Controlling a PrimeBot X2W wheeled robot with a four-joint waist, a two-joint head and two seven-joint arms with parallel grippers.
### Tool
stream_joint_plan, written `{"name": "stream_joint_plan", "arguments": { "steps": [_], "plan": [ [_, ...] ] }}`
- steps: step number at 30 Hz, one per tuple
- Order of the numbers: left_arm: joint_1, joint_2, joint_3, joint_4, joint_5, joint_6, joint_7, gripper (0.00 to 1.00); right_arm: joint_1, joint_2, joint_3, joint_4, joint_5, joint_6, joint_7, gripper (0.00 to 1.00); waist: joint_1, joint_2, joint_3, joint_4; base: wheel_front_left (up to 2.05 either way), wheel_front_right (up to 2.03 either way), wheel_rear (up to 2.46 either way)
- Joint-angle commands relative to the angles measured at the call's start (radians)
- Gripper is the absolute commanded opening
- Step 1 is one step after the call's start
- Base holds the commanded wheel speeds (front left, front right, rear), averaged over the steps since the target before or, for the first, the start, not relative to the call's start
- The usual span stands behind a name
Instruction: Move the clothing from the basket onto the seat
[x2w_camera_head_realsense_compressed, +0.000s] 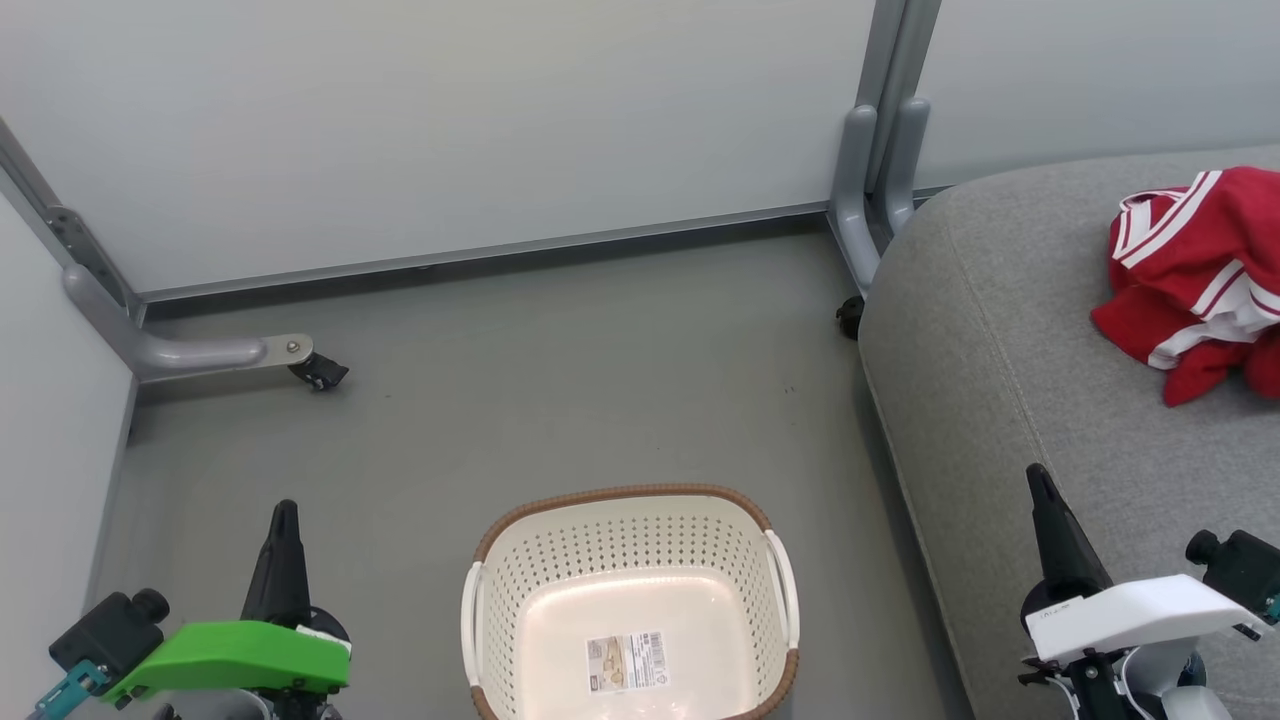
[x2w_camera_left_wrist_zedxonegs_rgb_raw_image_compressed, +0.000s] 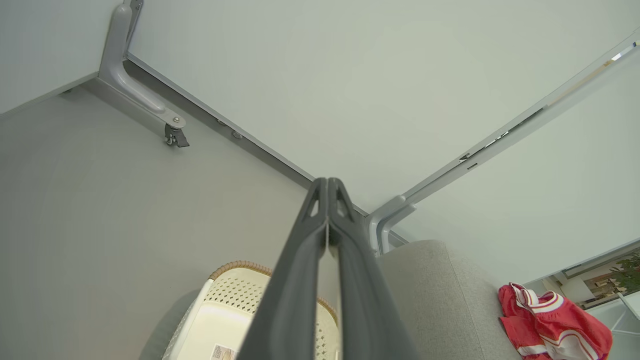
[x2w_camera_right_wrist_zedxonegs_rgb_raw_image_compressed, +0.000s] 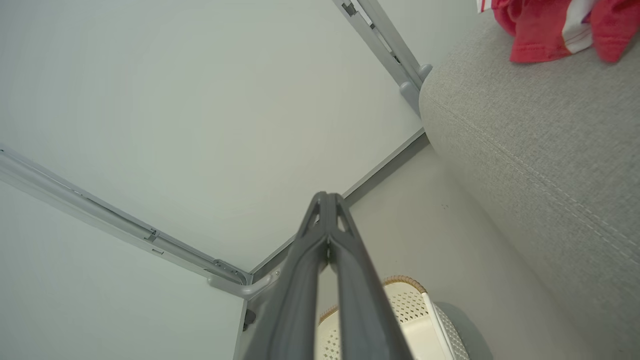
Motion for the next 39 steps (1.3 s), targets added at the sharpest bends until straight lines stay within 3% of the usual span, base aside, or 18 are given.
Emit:
{"name": "stream_joint_plan", "arguments": {
  "steps": [1, 39],
  "plan": [
    [-0.034, 0.001, 0.01, -0.007, -0.033, -0.007, 0.007, 0.0, -0.025, -0.009, -0.005, -0.004, 0.034, 0.0, 0.006, 0.0, 0.0, -0.0001, 0.0, -0.001, 0.0, 0.0, 0.0],
    [-0.07, -0.019, 0.069, 0.019, -0.421, -0.034, 0.112, 0.0, -0.067, -0.013, -0.036, 0.059, 0.432, 0.0, 0.094, 0.0, 0.0, -0.0001, 0.003, -0.029, 0.0, 0.0, 0.0]
  ]
}}
